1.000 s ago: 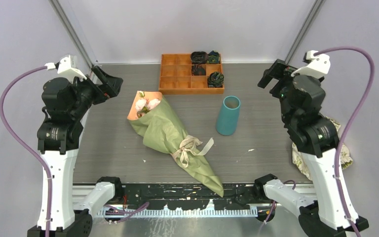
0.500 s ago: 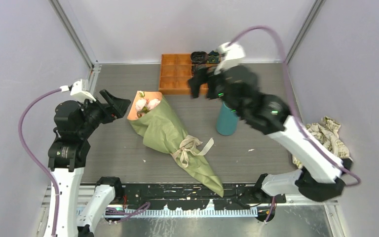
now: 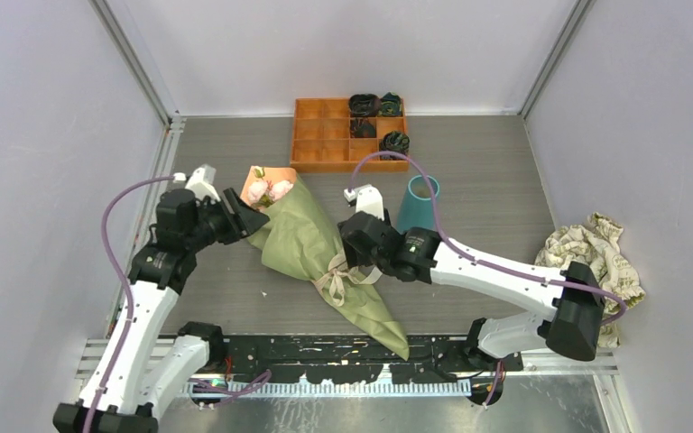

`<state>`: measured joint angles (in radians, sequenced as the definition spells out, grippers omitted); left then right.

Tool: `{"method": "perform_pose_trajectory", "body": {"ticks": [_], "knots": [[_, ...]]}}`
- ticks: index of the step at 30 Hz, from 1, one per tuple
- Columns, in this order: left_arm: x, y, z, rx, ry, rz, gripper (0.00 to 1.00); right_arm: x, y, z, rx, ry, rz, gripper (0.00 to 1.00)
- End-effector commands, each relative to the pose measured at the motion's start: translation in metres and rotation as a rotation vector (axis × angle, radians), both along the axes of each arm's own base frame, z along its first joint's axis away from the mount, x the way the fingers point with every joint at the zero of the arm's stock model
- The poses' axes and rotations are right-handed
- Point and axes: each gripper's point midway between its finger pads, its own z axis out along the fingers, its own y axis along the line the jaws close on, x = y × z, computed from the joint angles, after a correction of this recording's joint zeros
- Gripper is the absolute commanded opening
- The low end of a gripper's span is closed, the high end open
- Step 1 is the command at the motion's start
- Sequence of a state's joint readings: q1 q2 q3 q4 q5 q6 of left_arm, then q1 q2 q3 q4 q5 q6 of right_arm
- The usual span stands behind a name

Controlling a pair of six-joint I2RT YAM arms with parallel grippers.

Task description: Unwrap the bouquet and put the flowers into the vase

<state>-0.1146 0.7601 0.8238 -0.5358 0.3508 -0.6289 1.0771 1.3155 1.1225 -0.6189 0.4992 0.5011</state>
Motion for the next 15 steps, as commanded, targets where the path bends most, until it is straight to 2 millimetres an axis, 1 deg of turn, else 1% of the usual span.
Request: {"method": "perform_pose_trajectory", "body": {"ticks": [1,3,4,5,7,9,11,15], "knots": [[0.004,-0.038,0.004,0.024,-0.060,-0.104,0.49,0.003,0.014,-0.007,0.141,-0.002,-0.057,0.64],[0.001,-0.054,-0.007,0.075,-0.047,-0.134,0.47,0.006,0.014,-0.022,0.109,0.007,-0.070,0.64],[-0.001,-0.061,-0.012,0.104,-0.043,-0.144,0.47,0.007,0.016,-0.025,0.109,0.006,-0.071,0.64],[-0.002,-0.066,-0.018,0.128,-0.033,-0.148,0.47,0.008,0.017,-0.034,0.101,0.015,-0.072,0.64],[-0.003,-0.075,-0.034,0.168,-0.003,-0.152,0.46,0.011,0.020,-0.047,0.101,0.036,-0.073,0.64],[-0.004,-0.082,-0.055,0.183,0.040,-0.168,0.46,0.016,0.020,-0.058,0.097,0.056,-0.074,0.65],[0.003,-0.083,-0.074,0.206,0.063,-0.143,0.46,0.022,0.019,-0.068,0.100,0.074,-0.078,0.66],[0.016,-0.082,-0.102,0.264,0.106,-0.107,0.46,0.027,0.018,-0.085,0.096,0.114,-0.079,0.66]]}}
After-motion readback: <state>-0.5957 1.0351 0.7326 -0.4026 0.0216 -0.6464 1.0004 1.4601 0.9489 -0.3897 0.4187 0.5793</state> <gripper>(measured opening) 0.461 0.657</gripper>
